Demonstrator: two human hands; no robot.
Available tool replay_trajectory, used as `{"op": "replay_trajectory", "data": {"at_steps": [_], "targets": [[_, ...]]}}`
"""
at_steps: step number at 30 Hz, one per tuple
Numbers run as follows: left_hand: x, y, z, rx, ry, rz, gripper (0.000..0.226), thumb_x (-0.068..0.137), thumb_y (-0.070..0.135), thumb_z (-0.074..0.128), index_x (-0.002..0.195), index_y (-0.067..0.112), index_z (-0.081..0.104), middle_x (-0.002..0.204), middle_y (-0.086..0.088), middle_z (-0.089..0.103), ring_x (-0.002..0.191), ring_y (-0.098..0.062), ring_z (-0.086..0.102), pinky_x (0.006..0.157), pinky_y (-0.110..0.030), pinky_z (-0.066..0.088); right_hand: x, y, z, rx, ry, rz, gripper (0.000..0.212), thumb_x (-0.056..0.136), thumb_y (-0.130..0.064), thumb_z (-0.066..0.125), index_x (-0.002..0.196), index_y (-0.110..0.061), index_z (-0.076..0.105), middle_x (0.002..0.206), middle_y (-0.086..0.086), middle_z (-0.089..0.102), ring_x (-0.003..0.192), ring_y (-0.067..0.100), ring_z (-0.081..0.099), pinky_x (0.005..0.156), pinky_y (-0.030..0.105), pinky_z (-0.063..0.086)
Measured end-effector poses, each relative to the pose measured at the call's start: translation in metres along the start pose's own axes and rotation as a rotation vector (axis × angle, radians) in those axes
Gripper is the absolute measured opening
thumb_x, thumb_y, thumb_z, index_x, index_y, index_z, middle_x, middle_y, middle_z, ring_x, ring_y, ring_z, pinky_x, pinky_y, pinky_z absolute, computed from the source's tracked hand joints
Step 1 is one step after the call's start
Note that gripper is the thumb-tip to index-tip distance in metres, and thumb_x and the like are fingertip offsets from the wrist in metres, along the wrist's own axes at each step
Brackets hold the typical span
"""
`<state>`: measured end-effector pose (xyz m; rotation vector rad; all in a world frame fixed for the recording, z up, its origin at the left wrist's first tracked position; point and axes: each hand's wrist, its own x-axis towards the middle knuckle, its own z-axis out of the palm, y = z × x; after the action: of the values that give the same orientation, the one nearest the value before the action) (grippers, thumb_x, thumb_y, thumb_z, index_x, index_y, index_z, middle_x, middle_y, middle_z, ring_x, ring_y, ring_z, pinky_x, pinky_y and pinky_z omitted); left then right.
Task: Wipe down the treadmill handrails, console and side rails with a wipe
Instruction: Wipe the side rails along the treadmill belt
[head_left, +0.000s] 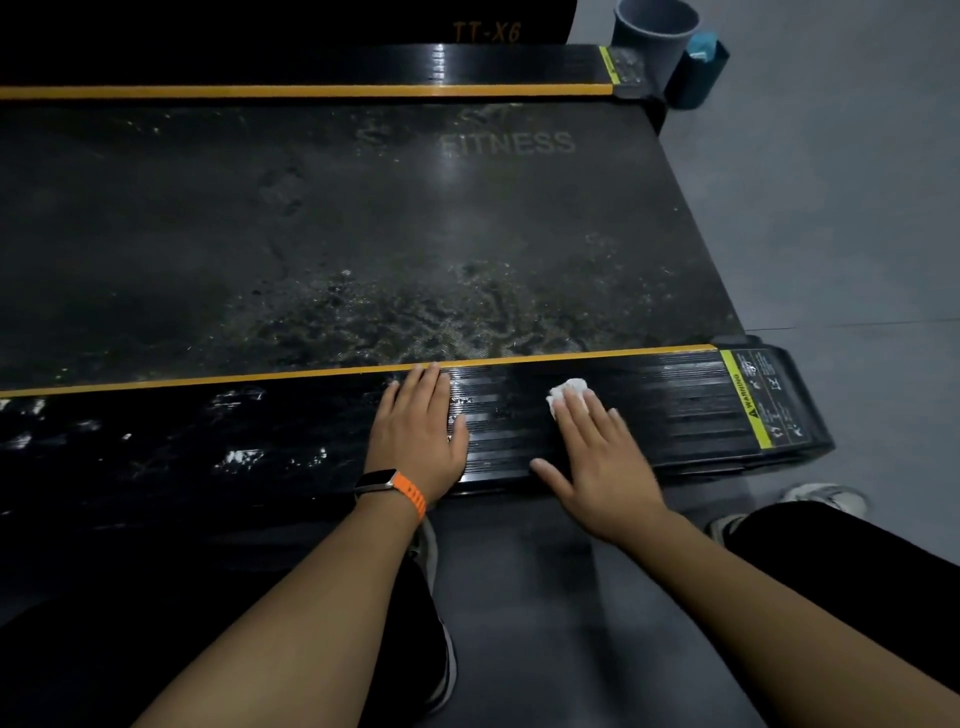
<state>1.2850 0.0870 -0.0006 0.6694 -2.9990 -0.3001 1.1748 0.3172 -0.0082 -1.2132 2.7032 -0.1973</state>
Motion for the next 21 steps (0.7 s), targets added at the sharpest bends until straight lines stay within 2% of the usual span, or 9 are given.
{"op": "replay_trajectory", "data": {"at_steps": [3, 7, 10, 12, 14, 18, 21], "targets": [[0.000, 0.000, 0.000, -0.004, -0.002, 0.003, 0.070, 0.097, 0.047, 0.027, 0.152, 0.007, 0.044, 0.161, -0.009, 0.040, 0.153, -0.025, 0.030, 0.126, -0.047, 0.021, -0.013, 0.035, -0.006, -0.056, 0.015, 0.045, 0.085, 0.102, -0.072, 0.014, 0.166, -0.017, 0.025, 0.172, 0.005, 0.024, 0.159, 0.025, 0.019, 0.125, 0.055, 0.028], [0.000, 0.001, 0.000, 0.006, 0.000, 0.001, 0.069, 0.097, 0.046, 0.028, 0.151, 0.007, 0.046, 0.160, -0.010, 0.042, 0.152, -0.026, 0.031, 0.126, -0.047, 0.023, -0.022, 0.048, -0.007, -0.021, 0.014, 0.195, 0.088, 0.102, -0.071, 0.020, 0.164, -0.009, 0.028, 0.171, 0.012, 0.025, 0.158, 0.033, 0.021, 0.123, 0.058, 0.030], [0.000, 0.001, -0.001, 0.020, -0.004, 0.002, 0.070, 0.098, 0.047, 0.028, 0.152, 0.007, 0.045, 0.160, -0.010, 0.042, 0.152, -0.026, 0.031, 0.126, -0.047, 0.023, -0.012, 0.004, 0.003, 0.004, 0.025, 0.079, 0.094, 0.100, -0.075, 0.017, 0.163, -0.006, 0.030, 0.171, 0.016, 0.024, 0.159, 0.037, 0.018, 0.125, 0.056, 0.026], [0.001, 0.001, -0.002, 0.019, -0.004, -0.004, 0.070, 0.097, 0.047, 0.027, 0.151, 0.007, 0.046, 0.160, -0.010, 0.042, 0.152, -0.026, 0.032, 0.126, -0.047, 0.024, -0.012, -0.015, 0.007, -0.009, 0.002, -0.027, 0.094, 0.099, -0.076, 0.019, 0.166, -0.009, 0.021, 0.174, 0.011, 0.012, 0.161, 0.031, 0.007, 0.129, 0.050, 0.016], [0.001, 0.001, -0.001, 0.019, -0.006, -0.003, 0.070, 0.097, 0.047, 0.027, 0.151, 0.007, 0.046, 0.160, -0.010, 0.042, 0.152, -0.025, 0.031, 0.126, -0.047, 0.023, -0.019, -0.006, 0.007, -0.058, -0.008, -0.072, 0.091, 0.101, -0.075, 0.018, 0.167, -0.014, 0.015, 0.175, 0.006, 0.008, 0.162, 0.026, 0.002, 0.129, 0.051, 0.017], [0.000, 0.000, 0.000, 0.027, -0.019, -0.001, 0.069, 0.098, 0.047, 0.028, 0.153, 0.008, 0.044, 0.161, -0.009, 0.040, 0.153, -0.025, 0.030, 0.127, -0.046, 0.021, -0.049, 0.045, 0.003, -0.086, 0.024, 0.076, 0.084, 0.103, -0.072, 0.019, 0.167, -0.017, 0.021, 0.173, 0.004, 0.016, 0.161, 0.024, 0.011, 0.125, 0.053, 0.028], [0.000, 0.000, 0.000, 0.026, -0.028, -0.003, 0.069, 0.098, 0.047, 0.029, 0.153, 0.008, 0.043, 0.162, -0.009, 0.039, 0.153, -0.025, 0.029, 0.127, -0.046, 0.021, -0.053, 0.039, 0.003, -0.061, 0.018, 0.147, 0.087, 0.103, -0.068, 0.027, 0.165, -0.008, 0.025, 0.173, 0.012, 0.017, 0.161, 0.032, 0.013, 0.124, 0.056, 0.030]]}}
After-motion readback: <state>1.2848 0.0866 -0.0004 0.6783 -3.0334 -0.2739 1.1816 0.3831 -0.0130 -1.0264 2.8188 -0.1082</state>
